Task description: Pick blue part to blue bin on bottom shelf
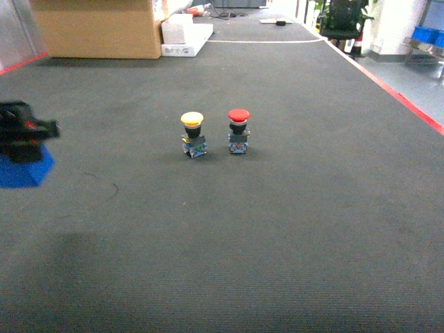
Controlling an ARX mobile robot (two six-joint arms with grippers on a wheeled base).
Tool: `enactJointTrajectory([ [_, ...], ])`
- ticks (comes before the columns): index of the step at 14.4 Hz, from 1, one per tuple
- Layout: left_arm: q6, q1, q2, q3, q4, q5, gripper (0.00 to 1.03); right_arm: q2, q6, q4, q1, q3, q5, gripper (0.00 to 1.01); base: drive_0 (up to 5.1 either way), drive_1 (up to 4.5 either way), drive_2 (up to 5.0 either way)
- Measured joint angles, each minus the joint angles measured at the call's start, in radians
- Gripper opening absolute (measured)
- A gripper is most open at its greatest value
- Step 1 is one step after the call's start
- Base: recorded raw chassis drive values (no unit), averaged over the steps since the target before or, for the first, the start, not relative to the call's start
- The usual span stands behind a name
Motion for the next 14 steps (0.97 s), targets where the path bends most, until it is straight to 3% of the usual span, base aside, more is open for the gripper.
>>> enactJointTrajectory([
  [8, -0.004, 0.004, -0.401, -0.105, -0.187, -0.011, 0.43, 0.000, 0.000, 0.001, 0.000, 0.000, 0.000, 0.98, 0.0, 0.00, 0.0],
  [14, -0.005, -0.033, -0.759, -0.171, -0.400, -0.101, 0.43, 0.000, 0.000, 0.000, 0.000, 0.000, 0.000, 0.98, 0.0, 0.00, 0.0],
])
